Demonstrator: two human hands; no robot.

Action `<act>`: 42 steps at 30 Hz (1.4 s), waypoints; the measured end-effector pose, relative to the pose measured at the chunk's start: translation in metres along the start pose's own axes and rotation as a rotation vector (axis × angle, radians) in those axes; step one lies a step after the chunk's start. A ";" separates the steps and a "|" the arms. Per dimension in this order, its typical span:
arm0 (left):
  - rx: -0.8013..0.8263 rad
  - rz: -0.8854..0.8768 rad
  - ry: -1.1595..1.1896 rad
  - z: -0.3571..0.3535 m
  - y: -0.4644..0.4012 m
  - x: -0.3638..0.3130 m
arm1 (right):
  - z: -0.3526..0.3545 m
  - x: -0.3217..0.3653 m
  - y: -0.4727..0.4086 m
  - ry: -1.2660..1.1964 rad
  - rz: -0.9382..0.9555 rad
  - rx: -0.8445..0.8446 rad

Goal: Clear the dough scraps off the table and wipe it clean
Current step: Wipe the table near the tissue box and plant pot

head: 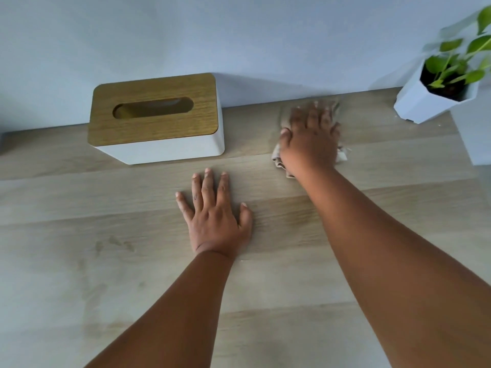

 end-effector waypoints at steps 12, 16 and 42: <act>0.024 -0.007 0.042 0.006 0.001 0.000 | -0.018 0.040 0.098 0.047 0.396 0.008; 0.071 -0.039 0.119 0.014 0.004 0.004 | -0.016 -0.007 0.145 0.094 0.409 -0.005; -0.039 -0.092 -0.056 0.062 0.101 0.235 | -0.065 0.246 0.251 -0.014 0.723 0.104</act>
Point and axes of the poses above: each hand's wrist, its own y-axis away from the middle knuckle, its own z-axis out of the back of the hand, x = y × z, the point moved 8 cm from there along -y, towards the middle knuckle, and after that the axes turned 3 degrees about z, right-handed, at the moved point
